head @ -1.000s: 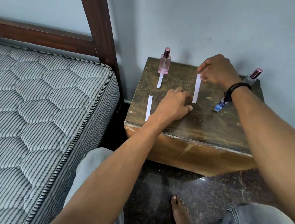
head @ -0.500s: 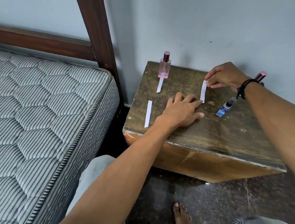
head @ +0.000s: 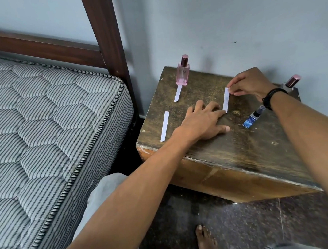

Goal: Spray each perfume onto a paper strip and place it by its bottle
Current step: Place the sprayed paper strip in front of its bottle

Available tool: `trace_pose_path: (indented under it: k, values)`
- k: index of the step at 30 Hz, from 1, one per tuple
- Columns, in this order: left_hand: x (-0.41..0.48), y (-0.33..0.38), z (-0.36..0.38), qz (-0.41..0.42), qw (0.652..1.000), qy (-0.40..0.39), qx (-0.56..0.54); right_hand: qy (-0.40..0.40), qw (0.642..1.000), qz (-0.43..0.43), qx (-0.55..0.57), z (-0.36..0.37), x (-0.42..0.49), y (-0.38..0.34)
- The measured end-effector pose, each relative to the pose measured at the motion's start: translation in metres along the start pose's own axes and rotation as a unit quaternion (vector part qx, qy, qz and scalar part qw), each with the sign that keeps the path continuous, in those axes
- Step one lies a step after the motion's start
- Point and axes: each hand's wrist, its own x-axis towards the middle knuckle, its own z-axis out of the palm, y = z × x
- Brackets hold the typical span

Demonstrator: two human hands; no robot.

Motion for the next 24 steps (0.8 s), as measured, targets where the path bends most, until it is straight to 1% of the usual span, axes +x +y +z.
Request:
trace_pose_path:
  k: [8, 14, 18, 24]
  values:
    - [0.001, 0.000, 0.000, 0.000, 1.000, -0.003, 0.002, 0.005, 1.000, 0.004, -0.018, 0.004, 0.001, 0.001]
    - [0.000, 0.000, -0.001, -0.002, 1.000, -0.007, -0.005, 0.002, 1.000, 0.001, -0.015, 0.004, -0.002, 0.000]
    - [0.000, -0.002, -0.001, 0.001, 1.000, -0.002, -0.011, -0.004, 1.000, 0.017, -0.001, -0.002, -0.003, -0.002]
    - [-0.003, -0.002, -0.007, 0.002, 0.999, -0.003, -0.032, -0.078, 0.996, 0.031, 0.003, -0.027, -0.010, -0.015]
